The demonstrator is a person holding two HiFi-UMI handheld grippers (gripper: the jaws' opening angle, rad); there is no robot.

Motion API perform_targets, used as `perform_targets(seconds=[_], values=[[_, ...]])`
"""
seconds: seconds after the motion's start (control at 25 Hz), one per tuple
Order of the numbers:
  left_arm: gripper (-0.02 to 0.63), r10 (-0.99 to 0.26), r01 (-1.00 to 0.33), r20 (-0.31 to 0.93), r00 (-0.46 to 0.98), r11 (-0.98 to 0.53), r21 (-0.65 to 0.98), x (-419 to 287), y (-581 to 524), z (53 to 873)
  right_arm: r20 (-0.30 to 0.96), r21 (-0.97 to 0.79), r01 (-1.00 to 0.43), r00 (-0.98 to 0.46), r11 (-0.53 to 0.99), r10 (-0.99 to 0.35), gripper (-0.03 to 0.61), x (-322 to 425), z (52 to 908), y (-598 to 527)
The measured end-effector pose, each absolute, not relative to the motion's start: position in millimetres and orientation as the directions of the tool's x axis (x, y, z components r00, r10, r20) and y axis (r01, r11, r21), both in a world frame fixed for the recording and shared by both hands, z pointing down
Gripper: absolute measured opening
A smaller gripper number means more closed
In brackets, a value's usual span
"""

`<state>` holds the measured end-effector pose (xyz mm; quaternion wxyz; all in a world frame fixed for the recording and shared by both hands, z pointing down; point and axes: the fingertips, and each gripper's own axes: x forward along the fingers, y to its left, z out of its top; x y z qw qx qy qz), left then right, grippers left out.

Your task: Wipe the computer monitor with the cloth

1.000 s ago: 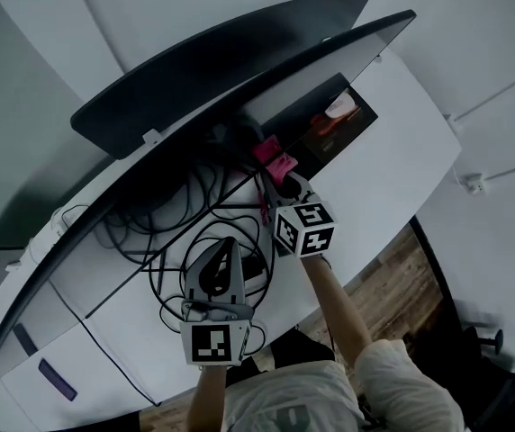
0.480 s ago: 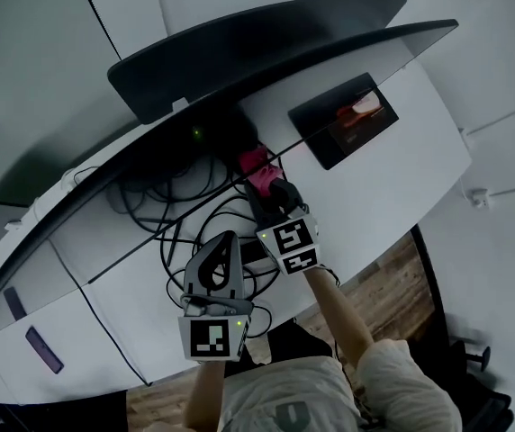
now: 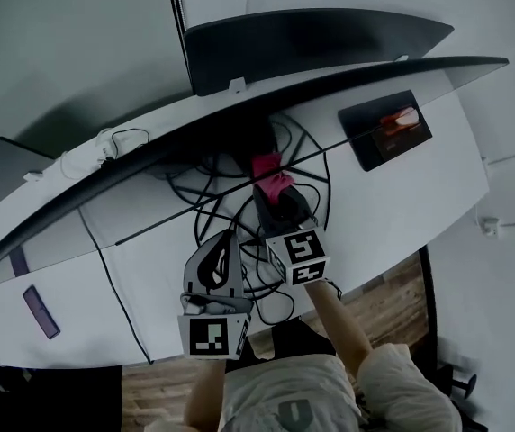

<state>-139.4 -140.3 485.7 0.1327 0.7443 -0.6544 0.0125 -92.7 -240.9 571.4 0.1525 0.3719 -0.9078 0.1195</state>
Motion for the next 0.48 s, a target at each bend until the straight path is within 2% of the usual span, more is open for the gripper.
perform_targets(seconds=[0.48], values=[[0.014, -0.978, -0.98, 0.2, -0.057, 0.093, 0.174, -227, -74, 488, 0.338, -0.279, -0.669, -0.739, 0.688, -0.582, 0.055, -184, 568, -172]])
